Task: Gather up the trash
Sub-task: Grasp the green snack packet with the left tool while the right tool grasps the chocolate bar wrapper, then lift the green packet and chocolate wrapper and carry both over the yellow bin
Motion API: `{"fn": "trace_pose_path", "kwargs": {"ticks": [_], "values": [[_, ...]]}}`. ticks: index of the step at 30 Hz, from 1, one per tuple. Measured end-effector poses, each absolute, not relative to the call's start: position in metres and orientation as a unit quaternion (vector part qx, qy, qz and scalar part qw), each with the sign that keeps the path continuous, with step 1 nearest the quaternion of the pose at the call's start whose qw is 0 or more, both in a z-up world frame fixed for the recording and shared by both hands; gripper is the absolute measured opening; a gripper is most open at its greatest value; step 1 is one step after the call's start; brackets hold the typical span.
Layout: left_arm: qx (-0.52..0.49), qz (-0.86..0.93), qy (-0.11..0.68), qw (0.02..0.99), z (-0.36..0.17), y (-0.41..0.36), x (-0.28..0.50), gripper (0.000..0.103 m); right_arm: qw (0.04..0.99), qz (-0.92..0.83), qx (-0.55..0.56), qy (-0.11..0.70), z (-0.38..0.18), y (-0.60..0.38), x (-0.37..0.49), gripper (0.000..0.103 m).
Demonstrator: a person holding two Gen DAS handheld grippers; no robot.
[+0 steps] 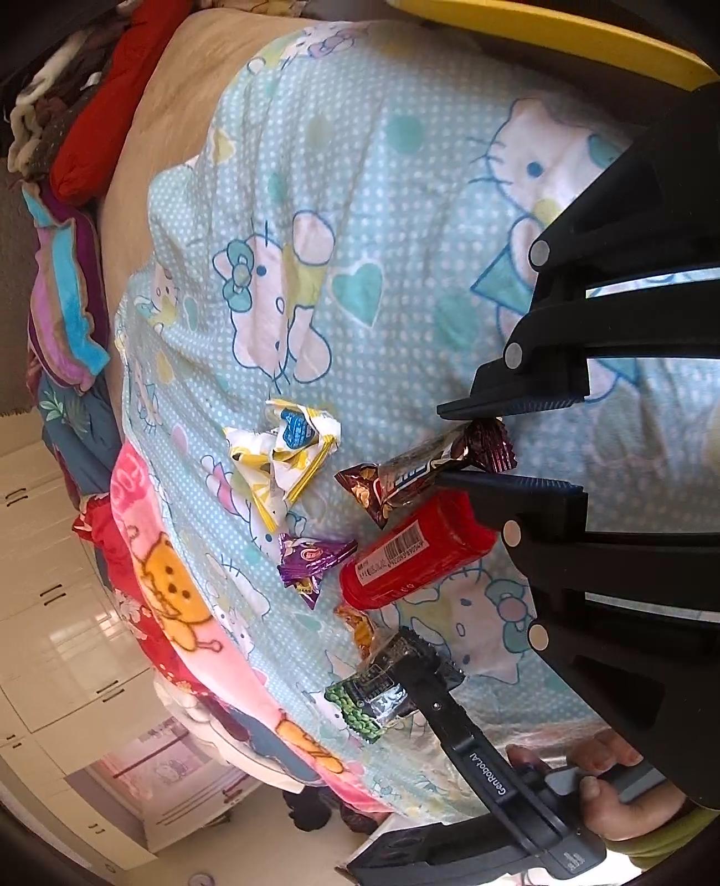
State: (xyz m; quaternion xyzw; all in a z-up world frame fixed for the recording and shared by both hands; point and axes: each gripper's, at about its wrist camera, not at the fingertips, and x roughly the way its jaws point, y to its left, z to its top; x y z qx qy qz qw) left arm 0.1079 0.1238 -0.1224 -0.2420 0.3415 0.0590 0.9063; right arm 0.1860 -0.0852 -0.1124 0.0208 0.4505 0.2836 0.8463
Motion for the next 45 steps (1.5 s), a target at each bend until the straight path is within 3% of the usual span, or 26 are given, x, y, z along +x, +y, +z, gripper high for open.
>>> {"fn": "trace_pose_path", "kwargs": {"ticks": [45], "values": [[-0.141, -0.052, 0.281, 0.948, -0.035, 0.024, 0.086, 0.008, 0.887, 0.258, 0.045, 0.381, -0.028, -0.182, 0.127, 0.018]]}}
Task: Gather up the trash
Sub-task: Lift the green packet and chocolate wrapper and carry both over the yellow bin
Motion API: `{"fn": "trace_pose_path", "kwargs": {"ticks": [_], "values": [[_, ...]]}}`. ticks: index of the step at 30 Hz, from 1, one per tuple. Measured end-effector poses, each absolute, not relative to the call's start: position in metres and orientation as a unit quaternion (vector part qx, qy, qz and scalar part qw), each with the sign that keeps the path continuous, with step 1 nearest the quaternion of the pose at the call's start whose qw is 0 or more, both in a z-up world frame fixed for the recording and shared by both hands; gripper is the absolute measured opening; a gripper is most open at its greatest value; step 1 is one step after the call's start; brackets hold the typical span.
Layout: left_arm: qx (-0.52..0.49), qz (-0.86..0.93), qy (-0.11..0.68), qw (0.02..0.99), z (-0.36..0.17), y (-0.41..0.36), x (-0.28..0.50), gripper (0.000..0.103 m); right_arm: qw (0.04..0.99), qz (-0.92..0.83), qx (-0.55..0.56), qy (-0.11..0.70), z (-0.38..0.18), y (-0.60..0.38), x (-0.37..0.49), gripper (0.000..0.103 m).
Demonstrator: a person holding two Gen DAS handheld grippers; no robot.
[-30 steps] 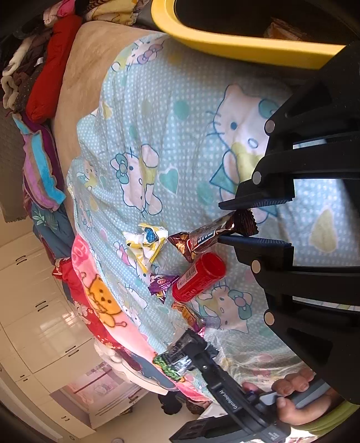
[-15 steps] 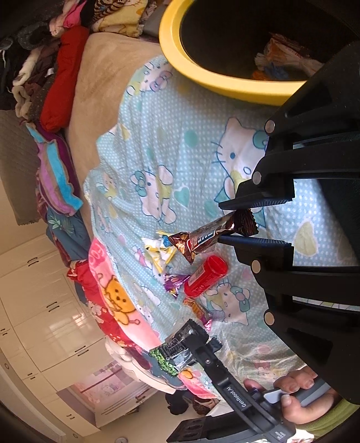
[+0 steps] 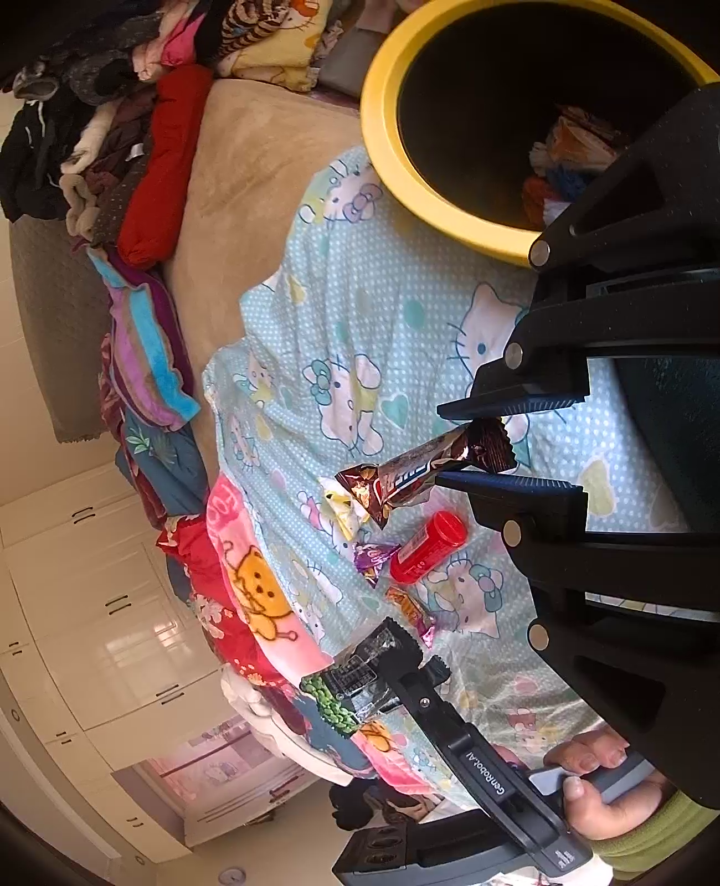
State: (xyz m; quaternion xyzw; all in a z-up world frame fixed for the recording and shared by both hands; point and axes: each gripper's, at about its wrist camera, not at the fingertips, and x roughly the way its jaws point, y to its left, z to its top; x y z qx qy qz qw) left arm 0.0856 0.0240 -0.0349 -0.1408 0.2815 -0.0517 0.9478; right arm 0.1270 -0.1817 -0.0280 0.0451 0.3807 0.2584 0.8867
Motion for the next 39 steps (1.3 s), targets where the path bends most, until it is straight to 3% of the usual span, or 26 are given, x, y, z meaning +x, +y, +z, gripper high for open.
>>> {"fn": "trace_pose_path", "kwargs": {"ticks": [39], "values": [[-0.077, -0.146, 0.284, 0.945, -0.021, -0.073, 0.078, 0.008, 0.913, 0.168, 0.04, 0.37, -0.018, -0.312, 0.103, 0.018]]}}
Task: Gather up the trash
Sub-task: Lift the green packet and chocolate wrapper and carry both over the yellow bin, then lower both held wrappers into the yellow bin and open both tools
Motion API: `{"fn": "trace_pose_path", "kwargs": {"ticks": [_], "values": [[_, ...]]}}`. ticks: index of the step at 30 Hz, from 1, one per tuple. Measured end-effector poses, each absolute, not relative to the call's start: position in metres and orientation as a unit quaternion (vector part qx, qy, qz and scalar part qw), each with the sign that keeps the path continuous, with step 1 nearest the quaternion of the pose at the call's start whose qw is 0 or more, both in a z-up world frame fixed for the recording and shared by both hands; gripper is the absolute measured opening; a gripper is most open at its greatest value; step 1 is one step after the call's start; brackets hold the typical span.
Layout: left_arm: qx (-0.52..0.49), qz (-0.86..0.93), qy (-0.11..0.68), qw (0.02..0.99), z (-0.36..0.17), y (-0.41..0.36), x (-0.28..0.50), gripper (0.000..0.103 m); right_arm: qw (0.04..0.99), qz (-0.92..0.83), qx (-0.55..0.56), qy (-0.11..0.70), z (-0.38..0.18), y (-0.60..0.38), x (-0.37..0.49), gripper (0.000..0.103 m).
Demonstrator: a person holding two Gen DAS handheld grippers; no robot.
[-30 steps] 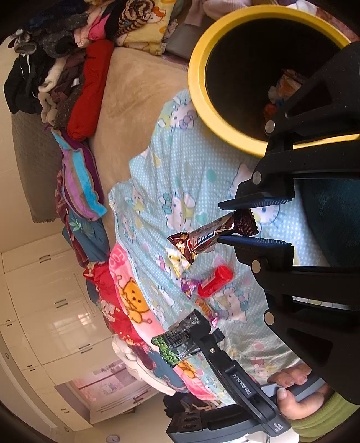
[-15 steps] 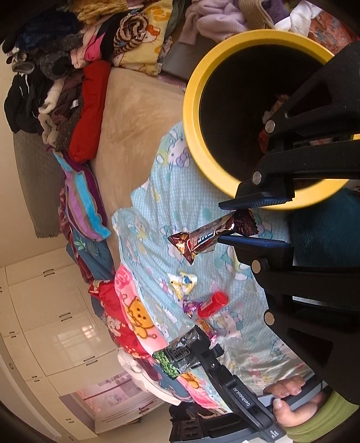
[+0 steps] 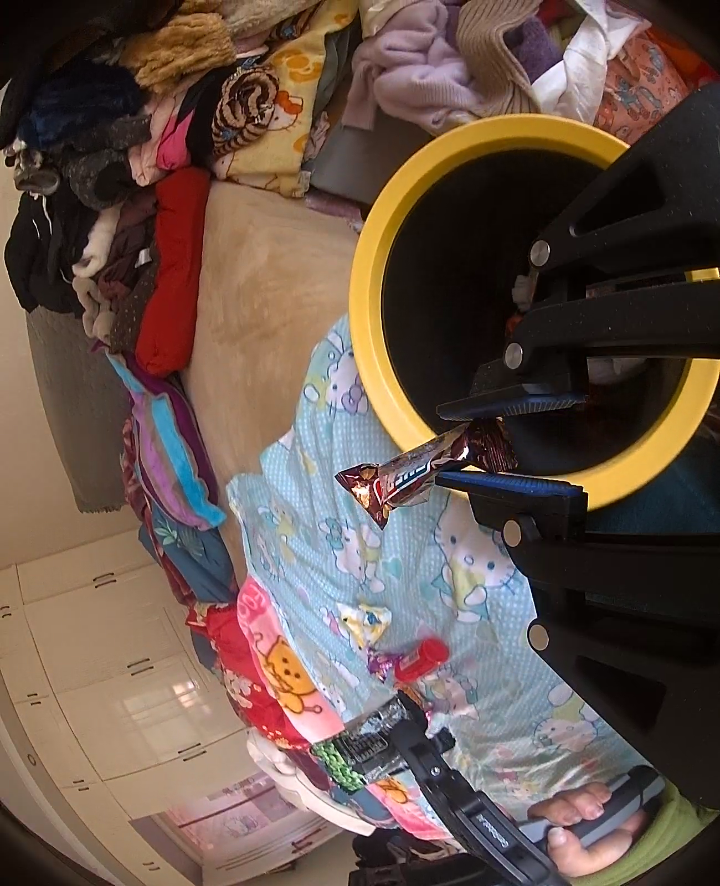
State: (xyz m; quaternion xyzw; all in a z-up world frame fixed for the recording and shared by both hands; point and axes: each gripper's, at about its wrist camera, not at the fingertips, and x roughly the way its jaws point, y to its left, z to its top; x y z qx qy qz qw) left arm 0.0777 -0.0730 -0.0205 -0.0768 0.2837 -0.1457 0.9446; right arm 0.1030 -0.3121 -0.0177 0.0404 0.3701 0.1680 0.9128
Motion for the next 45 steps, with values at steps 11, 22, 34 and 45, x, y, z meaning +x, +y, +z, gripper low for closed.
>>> {"fn": "trace_pose_path", "kwargs": {"ticks": [11, 22, 34, 45], "values": [[-0.06, -0.173, 0.288, 0.94, -0.022, -0.097, 0.076, 0.008, 0.911, 0.141, 0.044, 0.384, -0.032, -0.34, 0.1, 0.018], [-0.04, -0.193, 0.291, 0.936, -0.024, -0.12, 0.077, 0.008, 0.911, 0.117, 0.06, 0.392, -0.04, -0.365, 0.103, 0.018], [-0.019, -0.214, 0.297, 0.93, -0.032, -0.142, 0.079, 0.008, 0.907, 0.097, 0.071, 0.403, -0.05, -0.379, 0.108, 0.018], [-0.006, -0.226, 0.306, 0.925, -0.041, -0.158, 0.086, 0.008, 0.902, 0.086, 0.083, 0.414, -0.06, -0.389, 0.113, 0.018]]}}
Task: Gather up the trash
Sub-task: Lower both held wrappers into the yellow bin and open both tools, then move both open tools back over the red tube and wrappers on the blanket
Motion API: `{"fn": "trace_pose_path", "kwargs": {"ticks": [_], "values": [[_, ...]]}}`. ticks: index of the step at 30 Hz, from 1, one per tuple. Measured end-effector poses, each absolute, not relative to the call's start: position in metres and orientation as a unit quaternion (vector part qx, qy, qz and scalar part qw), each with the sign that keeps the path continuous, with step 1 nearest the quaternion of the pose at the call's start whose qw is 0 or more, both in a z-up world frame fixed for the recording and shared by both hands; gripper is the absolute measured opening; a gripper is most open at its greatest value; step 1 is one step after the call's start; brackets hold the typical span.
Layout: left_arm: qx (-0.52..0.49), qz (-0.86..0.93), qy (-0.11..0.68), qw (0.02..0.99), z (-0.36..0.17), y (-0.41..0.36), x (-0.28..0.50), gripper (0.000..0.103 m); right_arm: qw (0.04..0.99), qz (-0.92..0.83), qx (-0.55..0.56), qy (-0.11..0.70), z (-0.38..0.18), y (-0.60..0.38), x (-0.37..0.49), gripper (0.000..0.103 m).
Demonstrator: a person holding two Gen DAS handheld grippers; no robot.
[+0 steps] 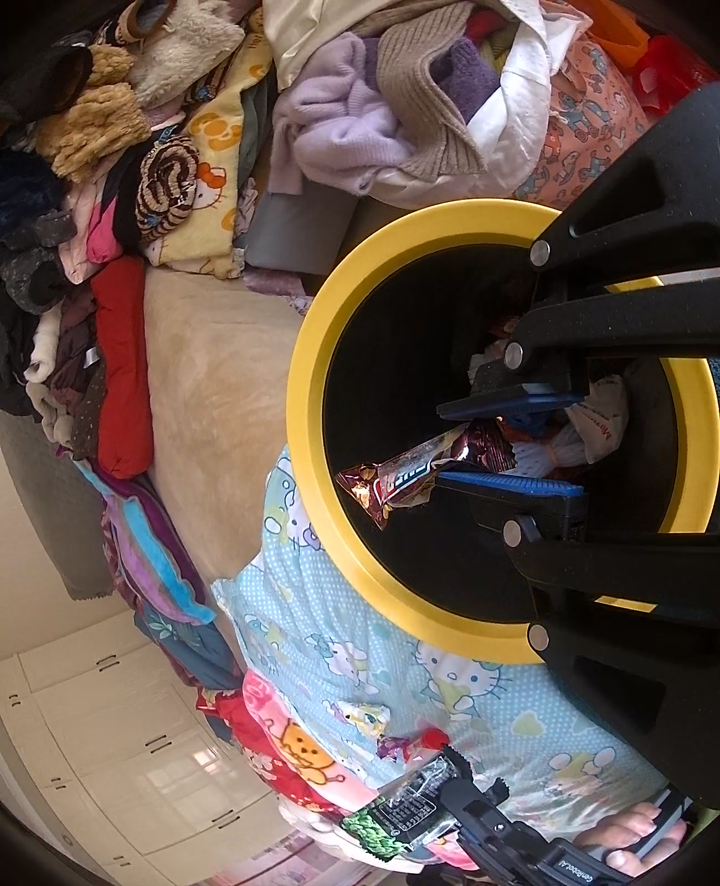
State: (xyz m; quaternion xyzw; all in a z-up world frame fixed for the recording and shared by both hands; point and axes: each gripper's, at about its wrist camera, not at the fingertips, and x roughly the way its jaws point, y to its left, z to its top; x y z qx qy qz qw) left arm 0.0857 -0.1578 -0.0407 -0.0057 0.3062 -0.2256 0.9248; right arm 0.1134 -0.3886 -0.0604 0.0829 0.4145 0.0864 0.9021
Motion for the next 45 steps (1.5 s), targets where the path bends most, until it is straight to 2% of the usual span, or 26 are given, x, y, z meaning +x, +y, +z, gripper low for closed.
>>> {"fn": "trace_pose_path", "kwargs": {"ticks": [26, 27, 29, 30, 33, 34, 35, 37, 39, 42, 45], "values": [[0.024, -0.267, 0.341, 0.901, -0.069, -0.212, 0.121, 0.01, 0.898, 0.062, 0.106, 0.423, -0.071, -0.405, 0.119, 0.02], [0.025, -0.267, 0.341, 0.901, -0.069, -0.213, 0.122, 0.014, 0.898, 0.06, 0.109, 0.422, -0.071, -0.407, 0.119, 0.022], [0.024, -0.266, 0.34, 0.902, -0.069, -0.212, 0.125, 0.041, 0.898, 0.053, 0.115, 0.422, -0.071, -0.411, 0.119, 0.033], [0.018, -0.265, 0.338, 0.903, -0.068, -0.21, 0.125, 0.047, 0.898, 0.05, 0.12, 0.42, -0.071, -0.413, 0.119, 0.038], [0.011, -0.254, 0.334, 0.908, -0.065, -0.204, 0.124, 0.07, 0.898, 0.046, 0.125, 0.419, -0.071, -0.416, 0.119, 0.04], [0.009, -0.249, 0.333, 0.91, -0.065, -0.202, 0.123, 0.082, 0.899, 0.046, 0.126, 0.418, -0.07, -0.416, 0.118, 0.043], [0.005, -0.246, 0.331, 0.911, -0.064, -0.199, 0.122, 0.087, 0.899, 0.046, 0.128, 0.417, -0.07, -0.416, 0.118, 0.045], [-0.001, -0.239, 0.329, 0.914, -0.062, -0.194, 0.12, 0.092, 0.9, 0.047, 0.128, 0.415, -0.069, -0.413, 0.116, 0.049], [-0.001, -0.231, 0.327, 0.917, -0.059, -0.189, 0.119, 0.092, 0.901, 0.051, 0.122, 0.412, -0.066, -0.408, 0.115, 0.05], [-0.007, -0.219, 0.319, 0.922, -0.053, -0.18, 0.115, 0.092, 0.906, 0.057, 0.112, 0.404, -0.061, -0.4, 0.113, 0.059], [-0.011, -0.206, 0.31, 0.928, -0.047, -0.17, 0.112, 0.092, 0.912, 0.07, 0.101, 0.392, -0.054, -0.389, 0.109, 0.06]]}}
